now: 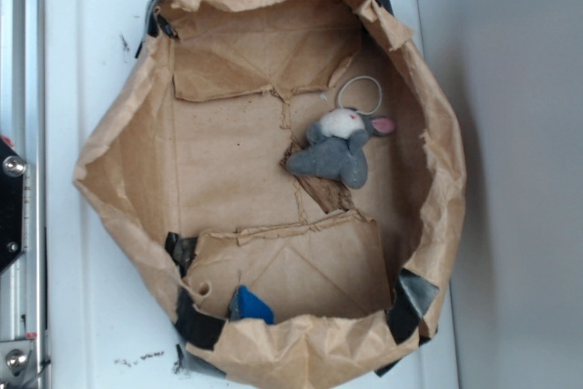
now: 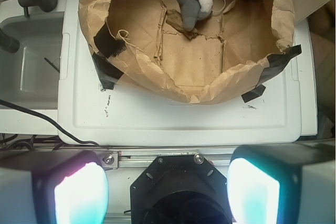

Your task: Grab the gray animal.

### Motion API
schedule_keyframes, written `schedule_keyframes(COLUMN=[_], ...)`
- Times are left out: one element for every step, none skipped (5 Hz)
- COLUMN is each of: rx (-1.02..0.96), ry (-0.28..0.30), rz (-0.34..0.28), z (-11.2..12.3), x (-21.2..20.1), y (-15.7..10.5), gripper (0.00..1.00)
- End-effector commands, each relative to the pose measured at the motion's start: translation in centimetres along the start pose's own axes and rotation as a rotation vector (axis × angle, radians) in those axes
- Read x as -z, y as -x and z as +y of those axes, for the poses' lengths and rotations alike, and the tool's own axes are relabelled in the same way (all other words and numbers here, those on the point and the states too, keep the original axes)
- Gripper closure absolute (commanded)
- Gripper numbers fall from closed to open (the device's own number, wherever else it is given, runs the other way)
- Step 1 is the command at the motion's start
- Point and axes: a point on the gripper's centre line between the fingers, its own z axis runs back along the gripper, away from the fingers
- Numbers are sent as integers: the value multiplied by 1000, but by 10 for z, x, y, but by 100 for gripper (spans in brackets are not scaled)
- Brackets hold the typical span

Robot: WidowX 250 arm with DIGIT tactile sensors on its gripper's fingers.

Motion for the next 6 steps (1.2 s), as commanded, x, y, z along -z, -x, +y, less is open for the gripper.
schedule_keyframes(rx=[0,-146,-203,-320,-593,-593], ry=[0,8,75,170,236,236], rz=[0,-94,-88,-146,-104,-104], z=[0,2,0,12,32,32], x=[0,3,14,33,60,60], y=[0,-50,-98,-123,-132,-132], gripper=[0,0,0,0,0,0])
